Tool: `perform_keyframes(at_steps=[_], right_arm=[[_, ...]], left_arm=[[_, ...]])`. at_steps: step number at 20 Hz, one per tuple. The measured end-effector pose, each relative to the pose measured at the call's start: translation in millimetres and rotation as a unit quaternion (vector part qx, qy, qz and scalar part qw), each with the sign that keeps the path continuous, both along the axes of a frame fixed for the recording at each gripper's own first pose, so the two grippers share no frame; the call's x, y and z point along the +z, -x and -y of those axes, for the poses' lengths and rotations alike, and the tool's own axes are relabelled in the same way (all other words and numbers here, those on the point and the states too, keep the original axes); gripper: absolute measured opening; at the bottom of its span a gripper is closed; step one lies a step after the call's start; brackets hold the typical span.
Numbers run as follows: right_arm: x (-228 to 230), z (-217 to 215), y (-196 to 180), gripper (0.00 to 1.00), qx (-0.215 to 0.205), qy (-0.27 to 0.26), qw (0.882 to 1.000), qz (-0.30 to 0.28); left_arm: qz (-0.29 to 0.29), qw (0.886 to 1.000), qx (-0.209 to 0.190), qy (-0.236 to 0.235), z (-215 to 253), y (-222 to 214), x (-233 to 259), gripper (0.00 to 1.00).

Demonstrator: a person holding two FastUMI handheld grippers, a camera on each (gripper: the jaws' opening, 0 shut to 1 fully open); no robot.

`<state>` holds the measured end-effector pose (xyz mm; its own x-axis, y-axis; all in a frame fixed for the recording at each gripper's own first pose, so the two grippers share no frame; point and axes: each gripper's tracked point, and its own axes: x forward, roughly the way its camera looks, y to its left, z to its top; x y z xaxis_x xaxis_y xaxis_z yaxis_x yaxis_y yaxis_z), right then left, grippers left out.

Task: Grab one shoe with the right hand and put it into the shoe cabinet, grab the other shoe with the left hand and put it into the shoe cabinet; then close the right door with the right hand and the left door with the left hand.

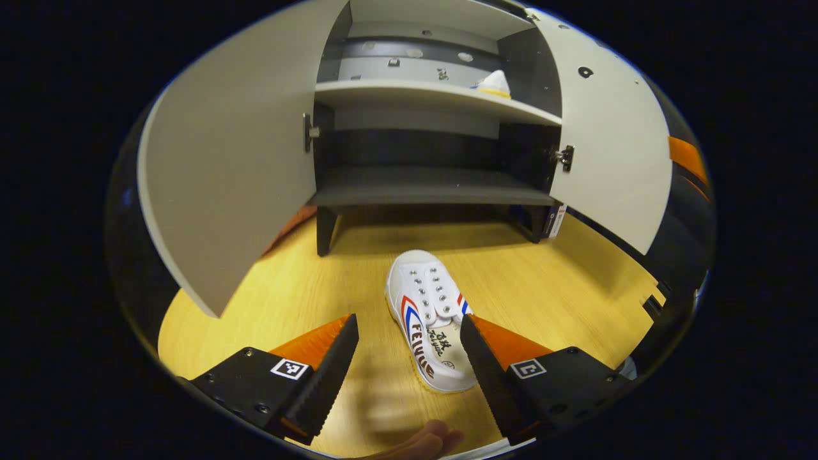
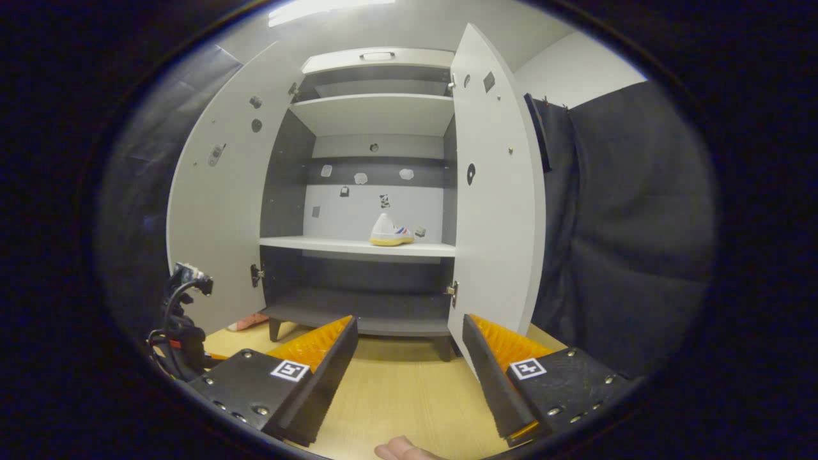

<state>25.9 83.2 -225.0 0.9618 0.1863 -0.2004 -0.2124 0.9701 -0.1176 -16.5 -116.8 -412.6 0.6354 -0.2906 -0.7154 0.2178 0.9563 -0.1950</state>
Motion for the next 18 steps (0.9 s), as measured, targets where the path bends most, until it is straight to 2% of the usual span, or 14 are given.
perform_keyframes(at_steps=[3, 5, 6, 9, 10, 13, 14, 15, 16, 18], right_arm=[[-5.6, -5.4, -4.7, 0.98, 0.009, 0.008, 1.0, 0.011], [-10.0, -13.1, -6.4, 0.98, 0.025, 0.009, 1.0, 0.016], [-13.3, -17.7, -6.1, 0.98, 0.034, 0.008, 0.999, 0.016], [-19.8, -25.7, -6.7, 0.99, 0.05, 0.009, 0.999, 0.016], [-20.9, -26.8, -6.5, 0.99, 0.052, 0.011, 0.998, 0.018], [-27.7, -27.2, -2.9, 0.99, 0.056, 0.017, 0.998, 0.015], [-28.7, -25.8, -1.2, 0.99, 0.056, 0.016, 0.998, 0.013], [-27.5, -23.6, 0.4, 0.98, 0.055, 0.013, 0.998, 0.012], [-26.1, -20.7, 1.2, 0.98, 0.052, 0.012, 0.999, 0.013], [-22.2, -9.6, 0.3, 0.99, 0.036, 0.013, 0.999, 0.019]], left_arm=[[-0.056, 0.998, 0.003, 0.009, 6.9, -1.6, -32.4, 0.99], [-0.061, 0.998, 0.018, 0.007, 2.4, -12.1, -43.1, 0.91], [-0.067, 0.998, 0.017, 0.01, 3.1, -13.1, -48.2, 0.84], [-0.093, 0.995, -0.011, 0.044, 23.6, -11.7, -54.0, 0.72], [-0.098, 0.994, -0.009, 0.045, 20.5, -12.5, -55.3, 0.55], [-0.094, 0.995, -0.001, 0.04, 13.3, -17.8, -55.0, 0.46], [-0.087, 0.995, 0.001, 0.039, 11.2, -18.9, -50.1, 0.33], [-0.073, 0.997, -0.005, 0.032, 10.6, -21.9, -47.7, 0.26], [-0.076, 0.997, -0.007, 0.02, 8.1, -17.7, -47.9, 0.13], [-0.066, 0.998, -0.006, 0.012, 10.3, -22.9, -44.4, 0.06]])
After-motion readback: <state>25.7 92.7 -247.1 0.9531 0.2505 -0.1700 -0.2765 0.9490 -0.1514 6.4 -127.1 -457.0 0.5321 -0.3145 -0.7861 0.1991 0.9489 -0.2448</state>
